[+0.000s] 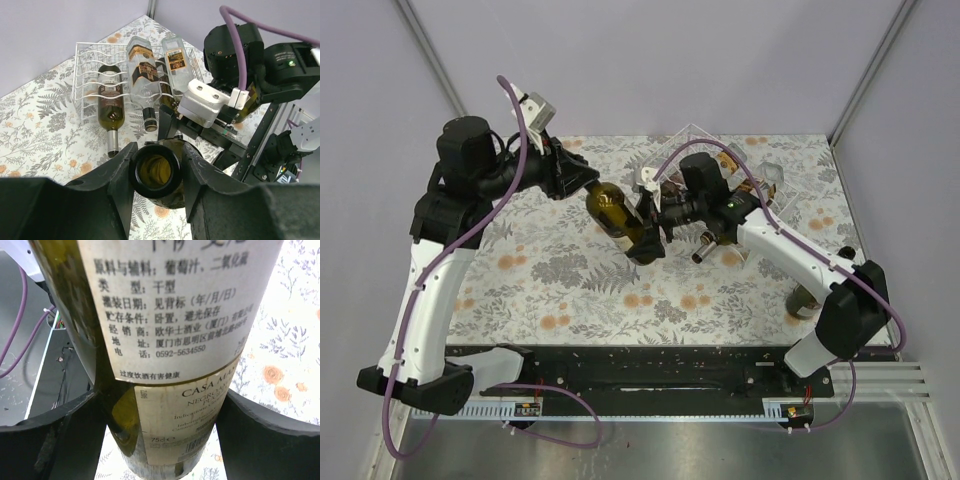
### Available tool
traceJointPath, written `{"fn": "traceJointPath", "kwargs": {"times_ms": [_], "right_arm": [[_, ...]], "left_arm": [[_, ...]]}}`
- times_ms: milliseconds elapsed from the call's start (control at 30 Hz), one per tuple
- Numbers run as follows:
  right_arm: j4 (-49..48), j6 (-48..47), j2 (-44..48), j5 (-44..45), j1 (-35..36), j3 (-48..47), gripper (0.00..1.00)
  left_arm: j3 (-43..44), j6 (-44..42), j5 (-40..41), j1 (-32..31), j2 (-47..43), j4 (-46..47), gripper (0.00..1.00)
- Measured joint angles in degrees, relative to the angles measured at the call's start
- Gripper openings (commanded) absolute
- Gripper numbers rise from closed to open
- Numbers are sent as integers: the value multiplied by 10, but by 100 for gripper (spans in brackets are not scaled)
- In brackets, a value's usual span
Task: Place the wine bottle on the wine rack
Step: Pick up the wine bottle from the center of the board.
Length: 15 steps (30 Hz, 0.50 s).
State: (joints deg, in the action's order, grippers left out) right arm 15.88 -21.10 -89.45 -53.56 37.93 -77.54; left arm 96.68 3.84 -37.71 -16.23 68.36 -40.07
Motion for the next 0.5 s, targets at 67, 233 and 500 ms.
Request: {"fn": "traceJointPath", "kwargs": {"times_ms": [67, 233, 500], "right_arm": [[23, -10, 4, 6, -1, 0, 0], [104, -40, 7, 21, -7, 0, 0], [233, -46, 38, 55, -33, 0, 0]], "left_arm": [[-8, -8, 0, 0, -1, -2, 31], [-50, -53, 11, 1, -7, -8, 60], [-103, -160, 72, 8, -32, -27, 71]]}}
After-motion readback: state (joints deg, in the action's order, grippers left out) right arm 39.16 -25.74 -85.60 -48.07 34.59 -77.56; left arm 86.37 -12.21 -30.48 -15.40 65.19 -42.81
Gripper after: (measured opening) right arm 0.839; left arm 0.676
